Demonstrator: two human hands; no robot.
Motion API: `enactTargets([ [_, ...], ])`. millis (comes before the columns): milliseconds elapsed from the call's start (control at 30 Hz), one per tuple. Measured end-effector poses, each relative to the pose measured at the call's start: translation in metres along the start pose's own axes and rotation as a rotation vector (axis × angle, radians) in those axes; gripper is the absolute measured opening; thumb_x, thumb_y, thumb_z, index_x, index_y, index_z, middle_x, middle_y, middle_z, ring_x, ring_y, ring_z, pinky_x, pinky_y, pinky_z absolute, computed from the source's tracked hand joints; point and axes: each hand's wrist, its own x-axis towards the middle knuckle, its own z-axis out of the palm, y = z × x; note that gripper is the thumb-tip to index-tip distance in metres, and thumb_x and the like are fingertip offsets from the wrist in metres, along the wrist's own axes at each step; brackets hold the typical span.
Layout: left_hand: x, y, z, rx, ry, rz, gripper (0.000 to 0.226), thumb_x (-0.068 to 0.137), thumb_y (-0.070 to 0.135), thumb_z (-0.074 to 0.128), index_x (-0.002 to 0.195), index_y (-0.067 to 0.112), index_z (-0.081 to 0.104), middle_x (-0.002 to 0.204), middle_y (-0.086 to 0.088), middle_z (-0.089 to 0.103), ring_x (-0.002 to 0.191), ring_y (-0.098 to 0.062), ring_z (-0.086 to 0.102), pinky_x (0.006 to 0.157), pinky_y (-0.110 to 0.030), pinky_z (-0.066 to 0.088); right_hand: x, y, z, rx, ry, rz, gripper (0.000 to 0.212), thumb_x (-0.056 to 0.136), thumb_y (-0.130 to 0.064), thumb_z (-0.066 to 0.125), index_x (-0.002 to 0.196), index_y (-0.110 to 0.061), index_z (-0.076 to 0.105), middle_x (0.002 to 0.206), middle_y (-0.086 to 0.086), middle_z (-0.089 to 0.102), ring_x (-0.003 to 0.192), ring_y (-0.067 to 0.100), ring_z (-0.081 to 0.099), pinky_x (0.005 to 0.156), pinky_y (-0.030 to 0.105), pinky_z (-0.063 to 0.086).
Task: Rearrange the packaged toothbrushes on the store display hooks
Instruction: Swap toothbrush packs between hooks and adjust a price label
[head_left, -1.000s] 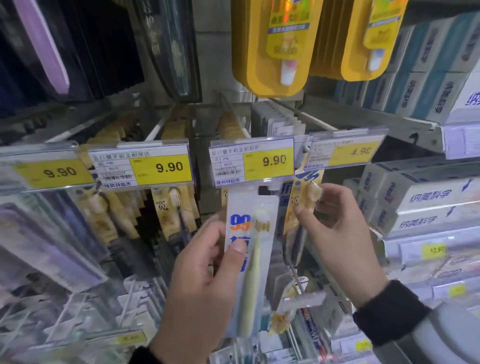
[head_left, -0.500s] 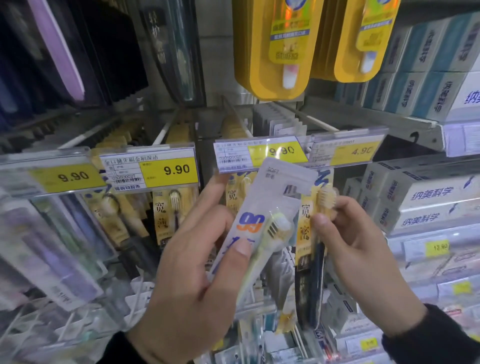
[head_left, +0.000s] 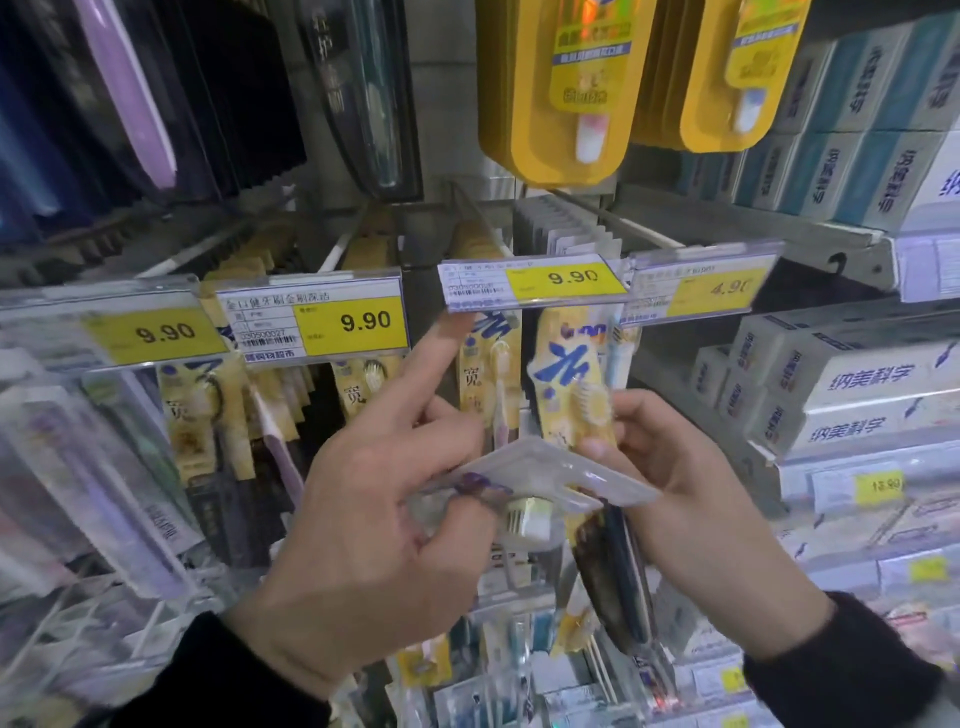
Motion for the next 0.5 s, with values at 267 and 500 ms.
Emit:
enactTargets([
  [267,-0.001,0.003,0.002,-0.005,0.001,-0.018,0.031,0.076,0.017,0.053,0.058,-0.007,0.057,0.147,0.015,0.045,0.072,-0.025,0.057,0.059,-0.025,0.039,0.012,0.003,0.023,-0.021,-0.064,-0.059,0.031,0.092,-0.002,0.069,0.095,-0.033,0.065,0.086,-0.007,0.072,0.081,0.014,0.067,0.077,0.034,0.052],
  [500,-0.002,0.006,0.002,0.021,0.031,-0.029,0.023,0.075,0.005,0.060,0.055,-0.003,0.053,0.145,0.009,0.049,0.072,-0.023,0.056,0.062,-0.027,0.040,0.022,0.010,0.031,-0.098,0.029,-0.043,0.017,0.084,-0.025,0.070,0.087,-0.041,0.066,0.080,-0.013,0.074,0.077,0.019,0.069,0.076,0.044,0.059],
])
